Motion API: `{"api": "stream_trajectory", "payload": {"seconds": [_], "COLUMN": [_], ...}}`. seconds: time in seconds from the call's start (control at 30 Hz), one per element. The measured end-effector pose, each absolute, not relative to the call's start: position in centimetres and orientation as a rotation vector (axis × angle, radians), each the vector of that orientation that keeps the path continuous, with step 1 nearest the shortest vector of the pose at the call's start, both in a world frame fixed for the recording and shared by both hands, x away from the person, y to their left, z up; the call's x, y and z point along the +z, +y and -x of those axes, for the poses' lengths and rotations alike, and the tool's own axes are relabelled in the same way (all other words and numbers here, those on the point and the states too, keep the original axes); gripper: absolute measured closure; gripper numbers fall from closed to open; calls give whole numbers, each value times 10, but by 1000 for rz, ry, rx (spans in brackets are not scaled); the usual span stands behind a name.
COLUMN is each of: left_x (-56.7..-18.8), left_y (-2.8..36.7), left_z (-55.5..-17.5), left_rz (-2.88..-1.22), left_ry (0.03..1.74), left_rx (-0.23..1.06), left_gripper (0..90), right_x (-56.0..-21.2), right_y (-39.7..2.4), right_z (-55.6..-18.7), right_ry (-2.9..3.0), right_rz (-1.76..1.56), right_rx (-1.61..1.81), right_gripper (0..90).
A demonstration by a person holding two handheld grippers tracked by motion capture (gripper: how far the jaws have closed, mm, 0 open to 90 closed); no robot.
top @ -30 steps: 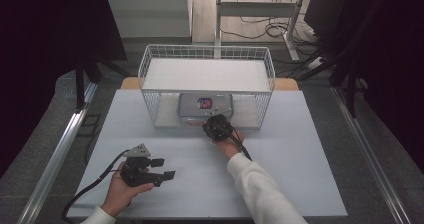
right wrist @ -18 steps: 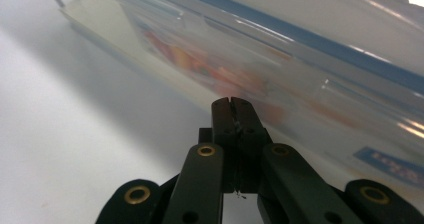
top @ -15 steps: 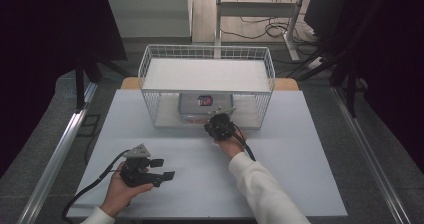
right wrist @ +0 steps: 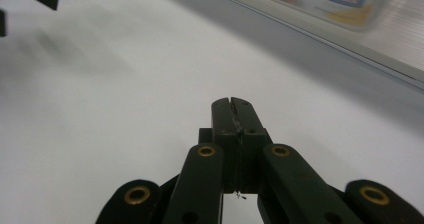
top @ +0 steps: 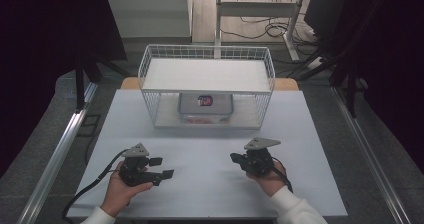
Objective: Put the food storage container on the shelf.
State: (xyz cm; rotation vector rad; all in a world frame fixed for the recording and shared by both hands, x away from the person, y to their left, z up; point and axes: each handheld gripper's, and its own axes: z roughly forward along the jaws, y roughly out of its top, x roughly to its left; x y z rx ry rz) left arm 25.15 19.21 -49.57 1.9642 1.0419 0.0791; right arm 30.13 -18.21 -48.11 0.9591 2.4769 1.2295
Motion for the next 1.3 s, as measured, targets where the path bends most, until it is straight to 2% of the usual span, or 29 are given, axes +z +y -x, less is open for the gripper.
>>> {"api": "stream_trajectory", "payload": {"seconds": [0.27,0.5,0.6,0.63,0.67,0.7,0.73,0.77,0.87,1.3], "left_x": [-497,-496,-497,-497,-497,-497,-497,-497,-497,-499], "left_y": [193,195,195,195,195,195,195,195,196,196], "left_z": [-256,-252,-251,-250,-249,-249,-247,-247,-247,-255], "left_rz": [-1970,-2001,-2018,-2031,-2037,-2044,-2045,-2045,-2053,-2044], "left_ry": [1051,1049,1050,1049,1049,1048,1047,1047,1048,1060], "left_rx": [113,167,194,206,216,222,225,225,247,239], "left_gripper": [295,290,285,285,283,283,280,278,274,264], "right_x": [-475,-477,-477,-477,-478,-478,-478,-478,-478,-478], "right_y": [-223,-253,-258,-259,-259,-259,-257,-257,-257,-263], "right_z": [-277,-276,-277,-278,-280,-280,-282,-282,-285,-283], "right_ry": [2458,2412,2406,2403,2389,2389,2366,2366,2367,2342], "right_rz": [-970,-1033,-1043,-1043,-1057,-1057,-1061,-1061,-1058,-1087], "right_rx": [1224,1195,1200,1213,1221,1221,1224,1224,1225,1216], "right_gripper": [890,887,851,779,561,561,415,415,308,259]}}
